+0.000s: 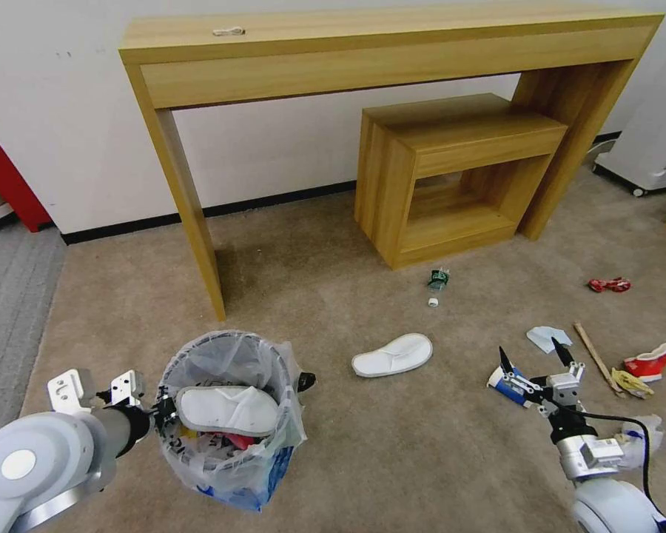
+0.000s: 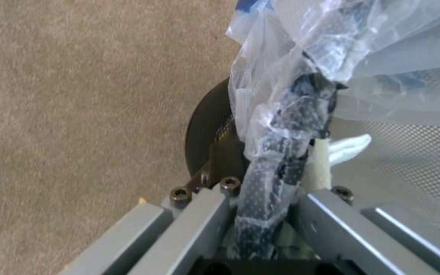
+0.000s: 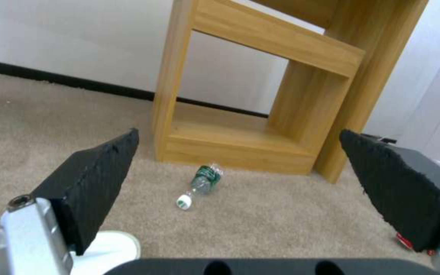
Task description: Pick up the trash bin and place the garbage on the floor into it.
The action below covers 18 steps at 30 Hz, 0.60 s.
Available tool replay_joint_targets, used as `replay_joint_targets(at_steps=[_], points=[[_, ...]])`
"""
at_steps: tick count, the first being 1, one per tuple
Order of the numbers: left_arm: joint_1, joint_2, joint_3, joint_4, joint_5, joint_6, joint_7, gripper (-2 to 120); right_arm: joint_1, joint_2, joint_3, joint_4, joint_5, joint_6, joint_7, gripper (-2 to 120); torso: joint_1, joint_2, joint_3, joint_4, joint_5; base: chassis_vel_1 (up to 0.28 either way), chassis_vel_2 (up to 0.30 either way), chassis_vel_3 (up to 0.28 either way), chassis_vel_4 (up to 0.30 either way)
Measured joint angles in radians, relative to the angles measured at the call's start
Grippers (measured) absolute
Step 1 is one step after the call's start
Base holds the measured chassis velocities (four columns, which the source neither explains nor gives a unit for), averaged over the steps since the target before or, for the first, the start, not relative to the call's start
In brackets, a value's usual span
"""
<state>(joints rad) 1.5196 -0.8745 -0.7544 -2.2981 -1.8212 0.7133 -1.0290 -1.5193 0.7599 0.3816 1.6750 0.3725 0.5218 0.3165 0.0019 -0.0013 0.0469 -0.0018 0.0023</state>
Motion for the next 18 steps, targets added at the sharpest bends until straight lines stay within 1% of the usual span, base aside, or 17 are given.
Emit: replay_joint_targets(at_steps=[10, 18], points=[[-0.001, 0.002, 0.0, 0.003, 0.002, 0.001, 0.006, 0, 0.004, -0.001, 0.0, -0.002, 0.0, -0.001, 0.0, 100, 0.0, 0.0, 0.0, -0.0001, 0.0, -0.058, 0.058, 0.043, -0.059], [-0.001, 0.002, 0.003, 0.005, 0.005, 0.001, 0.011, 0, 0.005, -0.001, 0.0, -0.004, 0.0, -0.002, 0.001, 100, 0.0, 0.0, 0.0, 0.0, 0.0, -0.08, 0.091, 0.08, -0.087]])
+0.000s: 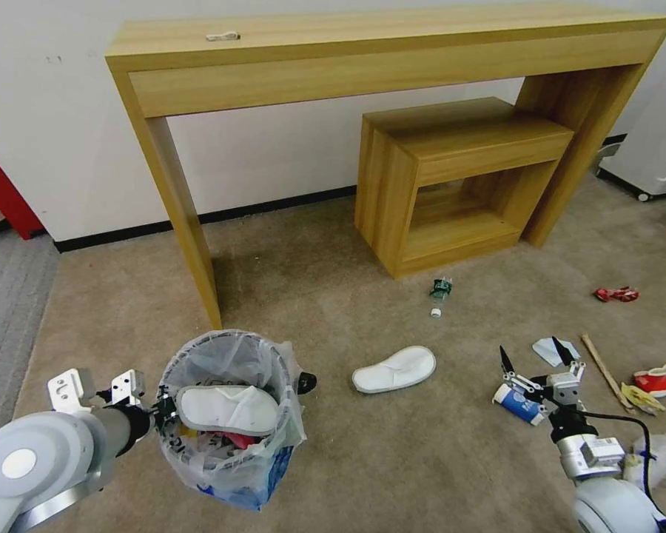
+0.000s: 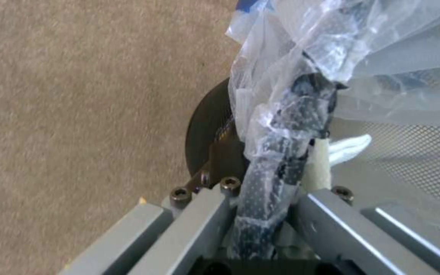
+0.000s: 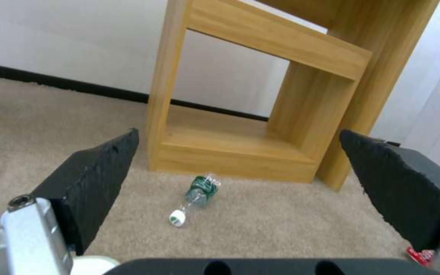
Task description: Pick up the trash bin and place the garbage on the floor into it.
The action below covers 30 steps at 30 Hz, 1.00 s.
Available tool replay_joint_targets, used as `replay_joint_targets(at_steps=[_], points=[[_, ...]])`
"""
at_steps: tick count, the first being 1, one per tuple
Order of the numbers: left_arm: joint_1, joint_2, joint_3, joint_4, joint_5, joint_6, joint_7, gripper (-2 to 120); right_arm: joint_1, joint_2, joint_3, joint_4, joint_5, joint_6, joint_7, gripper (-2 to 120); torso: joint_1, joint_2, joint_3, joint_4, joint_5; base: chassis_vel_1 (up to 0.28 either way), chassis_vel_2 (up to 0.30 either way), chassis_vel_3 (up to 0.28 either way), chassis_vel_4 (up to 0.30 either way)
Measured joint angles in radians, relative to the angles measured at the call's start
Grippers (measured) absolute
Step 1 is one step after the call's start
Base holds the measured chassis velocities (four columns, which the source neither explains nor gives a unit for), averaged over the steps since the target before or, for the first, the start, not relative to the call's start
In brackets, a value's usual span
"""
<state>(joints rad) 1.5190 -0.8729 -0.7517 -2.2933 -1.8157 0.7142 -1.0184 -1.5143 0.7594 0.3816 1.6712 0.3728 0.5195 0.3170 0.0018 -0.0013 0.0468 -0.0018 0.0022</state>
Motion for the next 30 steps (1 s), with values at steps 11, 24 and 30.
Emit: replay_joint_targets(at_steps=[11, 24, 30], points=[[0.001, 0.0, 0.0, 0.001, 0.002, 0.0, 0.002, 0, 0.0, 0.0, 0.0, -0.004, -0.001, 0.0, 0.0, 100, 0.0, 0.0, 0.0, 0.0, 0.0, -0.085, 0.094, 0.084, -0.095], [0.0, 0.0, 0.002, 0.002, 0.003, 0.0, 0.002, 0, 0.001, -0.003, -0.001, -0.005, -0.003, 0.0, -0.001, 100, 0.0, 0.0, 0.0, 0.0, -0.0001, -0.102, 0.105, 0.105, -0.104], [-0.001, 0.001, 0.003, 0.002, 0.004, -0.002, 0.002, 0, 0.003, -0.002, -0.003, -0.008, -0.009, 0.003, -0.002, 100, 0.0, 0.0, 0.0, 0.0001, 0.0, -0.094, 0.105, 0.12, -0.111]])
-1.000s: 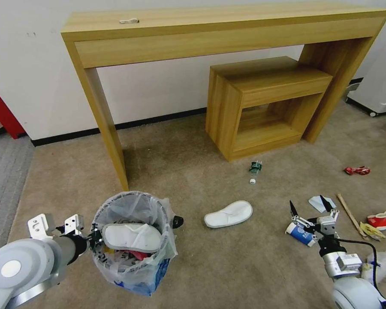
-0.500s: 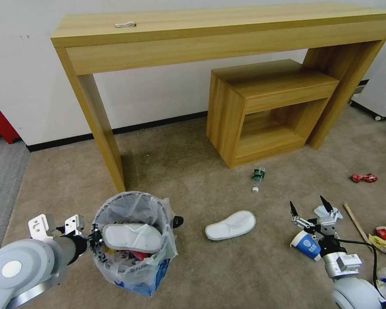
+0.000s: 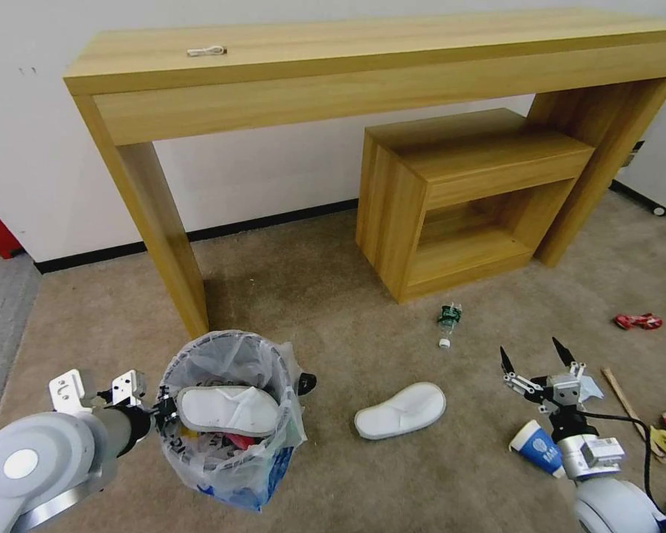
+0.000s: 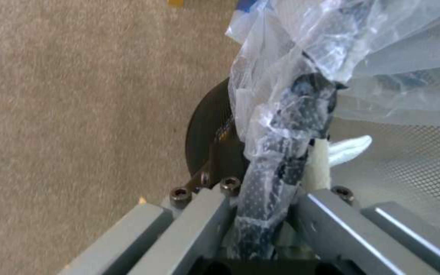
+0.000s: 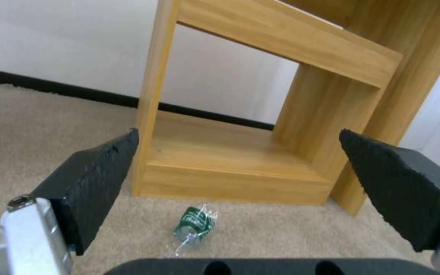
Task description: Pick up the trash bin and place the garbage on the floor into it.
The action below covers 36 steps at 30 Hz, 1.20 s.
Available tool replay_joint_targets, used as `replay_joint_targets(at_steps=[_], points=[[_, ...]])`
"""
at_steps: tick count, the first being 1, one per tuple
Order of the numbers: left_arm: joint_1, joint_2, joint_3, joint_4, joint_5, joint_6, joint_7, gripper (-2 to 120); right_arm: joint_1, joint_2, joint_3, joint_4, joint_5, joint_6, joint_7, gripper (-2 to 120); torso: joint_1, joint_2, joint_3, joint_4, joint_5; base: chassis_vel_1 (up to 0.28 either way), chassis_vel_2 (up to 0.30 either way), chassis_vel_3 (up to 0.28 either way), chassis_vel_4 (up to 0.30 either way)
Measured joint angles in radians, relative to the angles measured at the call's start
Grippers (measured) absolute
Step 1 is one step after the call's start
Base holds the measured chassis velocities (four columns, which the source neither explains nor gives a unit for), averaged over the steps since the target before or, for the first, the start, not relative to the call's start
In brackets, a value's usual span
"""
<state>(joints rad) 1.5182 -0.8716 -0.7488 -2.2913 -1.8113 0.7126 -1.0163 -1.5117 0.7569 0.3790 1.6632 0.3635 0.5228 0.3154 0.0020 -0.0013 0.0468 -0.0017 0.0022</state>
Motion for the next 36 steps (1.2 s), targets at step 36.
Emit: replay_joint_targets(at_steps=[36], points=[[0.011, -0.016, 0.019, -0.012, 0.019, 0.001, -0.018, 0, 0.033, -0.034, -0.025, -0.025, -0.124, 0.045, -0.044, 100, 0.0, 0.0, 0.0, -0.0001, 0.0001, -0.031, 0.03, 0.027, -0.034]])
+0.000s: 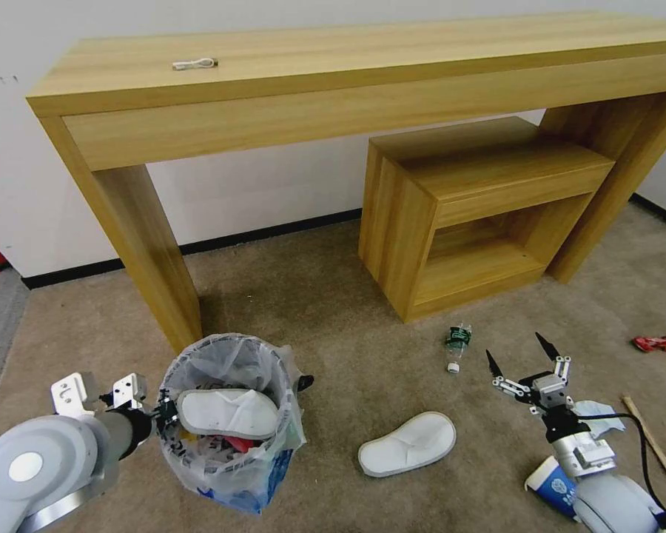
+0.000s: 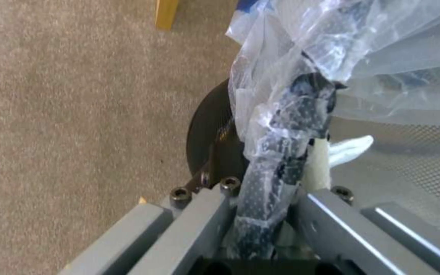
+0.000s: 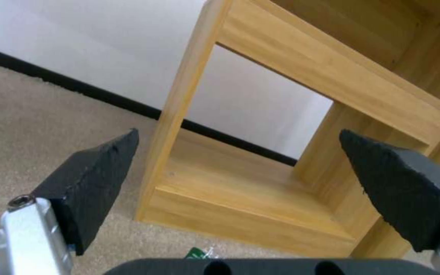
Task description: Pick up the trash bin and place the garbage on the floor into it.
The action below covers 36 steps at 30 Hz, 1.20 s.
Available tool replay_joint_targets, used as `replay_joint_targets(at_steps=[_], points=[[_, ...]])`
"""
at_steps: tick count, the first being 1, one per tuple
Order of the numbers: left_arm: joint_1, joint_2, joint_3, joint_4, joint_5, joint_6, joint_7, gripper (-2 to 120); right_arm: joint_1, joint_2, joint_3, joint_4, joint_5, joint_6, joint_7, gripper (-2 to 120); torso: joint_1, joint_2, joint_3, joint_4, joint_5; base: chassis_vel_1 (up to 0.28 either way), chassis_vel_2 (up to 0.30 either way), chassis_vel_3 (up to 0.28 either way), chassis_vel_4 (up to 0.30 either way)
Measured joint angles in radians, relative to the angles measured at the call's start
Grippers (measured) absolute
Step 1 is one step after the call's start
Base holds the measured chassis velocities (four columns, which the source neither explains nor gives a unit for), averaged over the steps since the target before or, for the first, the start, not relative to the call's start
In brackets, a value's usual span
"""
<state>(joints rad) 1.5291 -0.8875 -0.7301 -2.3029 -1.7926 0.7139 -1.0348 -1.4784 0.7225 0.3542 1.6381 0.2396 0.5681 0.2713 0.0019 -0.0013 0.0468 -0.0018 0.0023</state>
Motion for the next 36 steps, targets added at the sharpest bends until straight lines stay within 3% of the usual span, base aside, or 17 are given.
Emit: replay_joint_targets(at_steps=[10, 22, 29, 36], points=[[0.021, 0.018, 0.001, -0.032, -0.042, 0.003, -0.049, 0, 0.004, -0.041, 0.003, 0.012, 0.025, -0.016, -0.003, 100, 0.0, 0.0, 0.0, 0.0, 0.0, 0.0, 0.0, 0.0, 0.0], [0.02, 0.039, 0.008, -0.052, -0.064, 0.008, -0.059, 0, 0.0, -0.038, 0.003, 0.005, 0.015, -0.013, -0.011, 100, 0.0, 0.0, 0.0, 0.0, -0.0001, 0.0, 0.0, 0.0, 0.0], [0.012, 0.055, 0.009, -0.04, -0.069, 0.008, -0.056, 0, 0.016, -0.065, -0.009, -0.01, 0.004, 0.001, -0.056, 100, 0.0, 0.0, 0.0, 0.0, -0.0001, 0.0, 0.0, 0.0, 0.0], [0.01, 0.059, 0.013, -0.034, -0.071, 0.008, -0.052, 0, 0.053, -0.148, -0.047, -0.033, 0.006, 0.034, -0.151, 100, 0.0, 0.0, 0.0, 0.0, 0.0001, 0.0, 0.0, 0.0, 0.0]])
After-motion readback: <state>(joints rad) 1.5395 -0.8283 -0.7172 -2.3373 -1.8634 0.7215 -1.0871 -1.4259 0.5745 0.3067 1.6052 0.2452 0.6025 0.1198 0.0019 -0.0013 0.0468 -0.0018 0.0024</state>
